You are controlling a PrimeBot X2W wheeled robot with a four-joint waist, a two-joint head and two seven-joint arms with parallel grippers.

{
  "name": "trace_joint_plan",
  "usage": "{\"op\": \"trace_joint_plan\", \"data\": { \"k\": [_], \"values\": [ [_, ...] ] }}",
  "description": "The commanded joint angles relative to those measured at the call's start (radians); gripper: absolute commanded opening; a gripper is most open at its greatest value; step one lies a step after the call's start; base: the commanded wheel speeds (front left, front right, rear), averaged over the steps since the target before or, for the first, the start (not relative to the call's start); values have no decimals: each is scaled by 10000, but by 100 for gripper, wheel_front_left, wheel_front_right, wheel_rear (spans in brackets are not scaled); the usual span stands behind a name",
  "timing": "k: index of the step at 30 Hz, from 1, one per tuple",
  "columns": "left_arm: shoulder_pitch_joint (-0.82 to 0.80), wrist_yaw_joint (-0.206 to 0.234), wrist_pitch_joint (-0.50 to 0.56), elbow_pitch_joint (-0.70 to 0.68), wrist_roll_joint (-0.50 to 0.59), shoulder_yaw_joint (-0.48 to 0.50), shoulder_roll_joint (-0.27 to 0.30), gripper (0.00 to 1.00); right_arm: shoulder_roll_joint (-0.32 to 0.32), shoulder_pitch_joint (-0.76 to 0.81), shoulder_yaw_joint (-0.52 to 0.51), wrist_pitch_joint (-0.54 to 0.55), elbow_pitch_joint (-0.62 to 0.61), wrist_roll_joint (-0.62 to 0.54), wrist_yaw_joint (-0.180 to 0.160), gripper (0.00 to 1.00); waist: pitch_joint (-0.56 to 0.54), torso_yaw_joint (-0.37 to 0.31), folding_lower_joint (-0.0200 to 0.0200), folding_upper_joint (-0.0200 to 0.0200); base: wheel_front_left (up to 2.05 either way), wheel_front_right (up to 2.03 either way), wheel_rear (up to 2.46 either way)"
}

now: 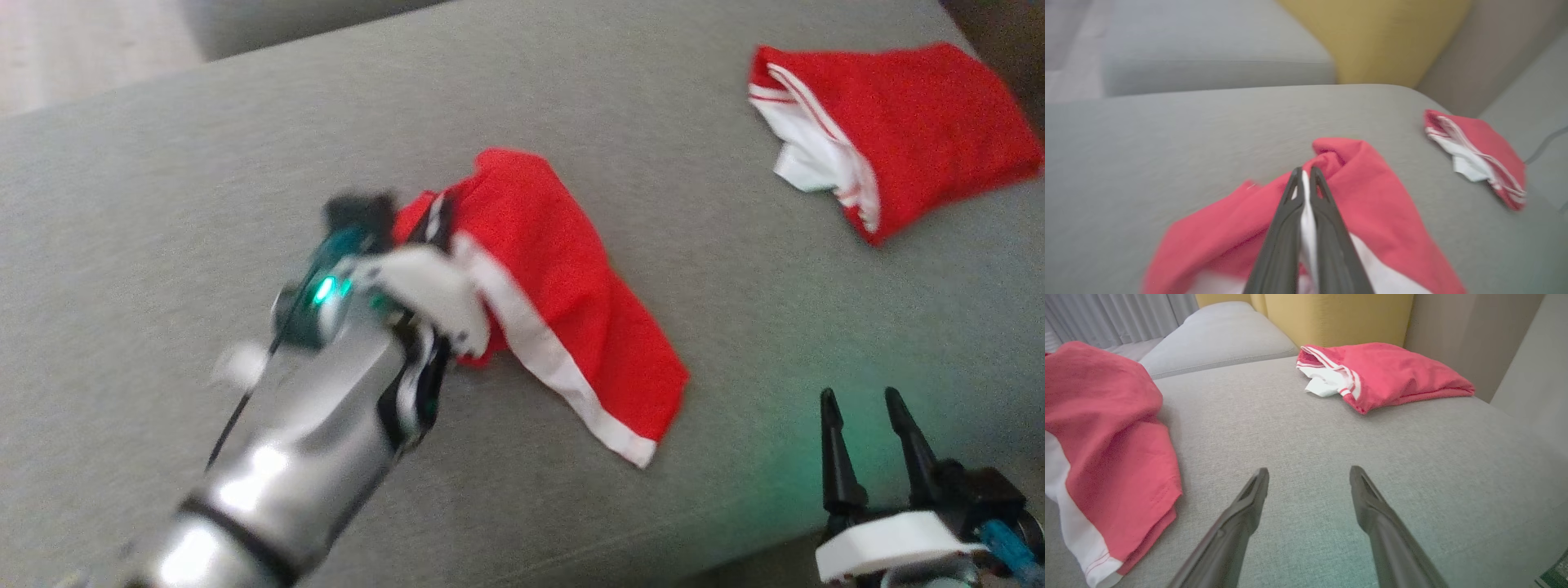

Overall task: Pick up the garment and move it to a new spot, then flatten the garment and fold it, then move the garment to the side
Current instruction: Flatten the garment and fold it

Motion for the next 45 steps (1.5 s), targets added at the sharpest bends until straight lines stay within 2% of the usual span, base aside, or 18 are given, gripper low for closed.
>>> {"op": "trace_joint_plan", "data": {
  "k": [1,5,7,9,13,17,18,19,20,25,28,33,36,37,39,45],
  "values": [
    [448,456,-120,-932,43,744,501,0,-89,-32,128,-109,-343,-119,75,100,-474,837,0,0,0,0,0],
    [3015,1928,-129,-4051,1269,2438,1079,0,-89,218,-17,-109,-438,-331,75,100,-683,1741,0,0,0,0,0],
    [4422,2382,-130,-5203,1893,3183,1072,0,-89,287,-85,-109,-490,-428,75,100,-721,2141,0,0,0,0,0],
    [5691,2605,-131,-5931,2447,3825,934,0,-89,319,-135,-109,-522,-521,75,100,-744,2471,0,0,0,0,0],
    [7477,2357,-132,-6347,3171,4918,343,0,-89,359,-218,-109,-555,-671,75,100,-736,3038,0,0,0,0,0],
    [8329,1732,-132,-5809,3613,5688,-230,2,-89,343,-242,-109,-511,-751,75,100,-766,3330,0,0,0,0,0],
    [8428,1534,-132,-5571,3672,5776,-324,46,-89,340,-221,-109,-494,-765,75,100,-781,3365,0,0,0,0,0],
    [8500,1346,-132,-5355,3672,5866,-422,97,-89,340,-204,-109,-476,-763,75,100,-799,3394,0,0,0,0,0],
    [8550,1186,-132,-5121,3673,5913,-494,100,-89,342,-190,-109,-458,-758,75,100,-820,3411,0,0,0,0,0],
    [8736,643,-133,-4390,3515,5960,-621,100,-89,365,-90,-109,-402,-726,75,100,-973,3326,0,0,0,0,0],
    [8819,712,-133,-4644,3803,6003,-254,100,-89,367,-85,-109,-423,-689,75,100,-1010,3212,0,0,0,0,0],
    [8551,1135,-74,-5617,4534,6091,441,100,-89,390,-87,-109,-448,-656,75,100,-1003,3097,0,0,0,0,0],
    [8084,1331,329,-6401,5054,5883,833,100,-89,364,-32,-109,-433,-590,75,100,-981,2932,0,0,0,0,0],
    [7839,1252,547,-6599,5261,5667,962,100,-89,354,-51,-109,-434,-551,75,100,-975,2902,0,0,0,0,0],
    [6896,750,1669,-6596,5888,4668,1244,100,-89,348,19,-109,-409,-486,75,100,-934,2792,0,0,0,0,0],
    [4731,-288,3806,-5183,6902,2923,957,100,-89,160,216,-109,-305,-355,75,100,-893,2454,0,0,0,0,0]
  ]
}}
